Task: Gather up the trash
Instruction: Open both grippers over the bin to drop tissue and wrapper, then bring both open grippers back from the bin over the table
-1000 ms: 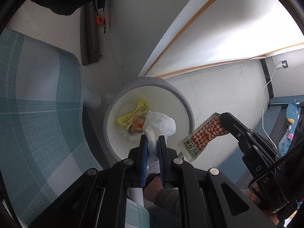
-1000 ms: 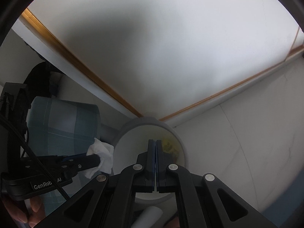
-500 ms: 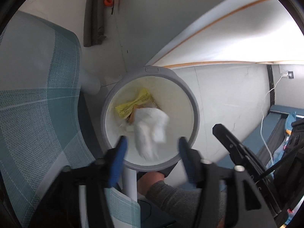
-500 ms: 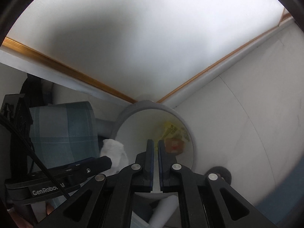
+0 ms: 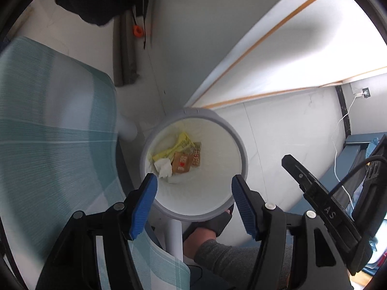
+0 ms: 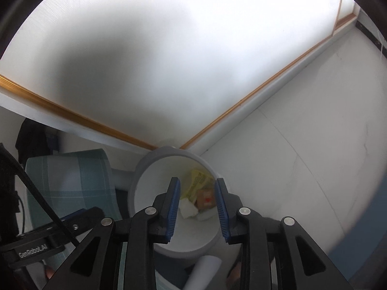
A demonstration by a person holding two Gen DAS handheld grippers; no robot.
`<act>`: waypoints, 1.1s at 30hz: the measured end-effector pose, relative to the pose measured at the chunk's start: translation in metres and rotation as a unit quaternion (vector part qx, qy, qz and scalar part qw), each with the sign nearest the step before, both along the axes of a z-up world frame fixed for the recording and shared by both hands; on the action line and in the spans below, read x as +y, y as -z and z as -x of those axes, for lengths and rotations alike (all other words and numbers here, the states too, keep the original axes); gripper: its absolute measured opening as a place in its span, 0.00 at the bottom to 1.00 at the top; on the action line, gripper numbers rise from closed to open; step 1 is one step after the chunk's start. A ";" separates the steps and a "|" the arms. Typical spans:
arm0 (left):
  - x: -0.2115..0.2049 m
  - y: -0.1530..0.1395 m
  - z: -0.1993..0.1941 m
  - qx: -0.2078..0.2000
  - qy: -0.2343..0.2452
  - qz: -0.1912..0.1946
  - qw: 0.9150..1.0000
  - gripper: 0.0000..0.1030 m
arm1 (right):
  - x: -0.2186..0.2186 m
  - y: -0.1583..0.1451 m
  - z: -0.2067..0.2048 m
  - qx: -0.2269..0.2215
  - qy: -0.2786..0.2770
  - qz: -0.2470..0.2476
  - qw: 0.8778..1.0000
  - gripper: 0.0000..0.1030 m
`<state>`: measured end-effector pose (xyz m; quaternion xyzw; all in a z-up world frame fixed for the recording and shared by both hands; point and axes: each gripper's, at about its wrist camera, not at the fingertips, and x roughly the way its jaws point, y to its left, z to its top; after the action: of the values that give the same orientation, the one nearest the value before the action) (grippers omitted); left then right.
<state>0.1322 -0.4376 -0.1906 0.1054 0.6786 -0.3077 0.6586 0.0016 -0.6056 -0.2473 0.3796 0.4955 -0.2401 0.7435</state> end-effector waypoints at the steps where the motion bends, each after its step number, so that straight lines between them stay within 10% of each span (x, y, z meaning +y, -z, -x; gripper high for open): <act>1: 0.005 -0.009 0.001 -0.009 -0.008 0.001 1.000 0.58 | 0.000 -0.008 0.003 -0.003 0.001 0.019 1.000 0.28; 10: 0.080 -0.139 0.025 -0.193 -0.054 0.079 0.976 0.73 | 0.039 -0.099 0.033 -0.083 -0.009 0.126 0.989 0.40; 19: 0.188 -0.218 0.052 -0.319 -0.133 0.132 0.929 0.77 | 0.122 -0.199 0.052 -0.204 -0.061 0.196 0.957 0.66; 33: 0.329 -0.241 0.091 -0.445 -0.232 0.116 0.857 0.95 | 0.266 -0.276 0.057 -0.322 -0.173 0.249 0.897 0.87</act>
<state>0.0415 -0.1090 0.0504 -0.0060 0.2777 -0.1429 0.9500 -0.0554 -0.3396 0.0283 0.1471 0.2104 -0.0879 0.9625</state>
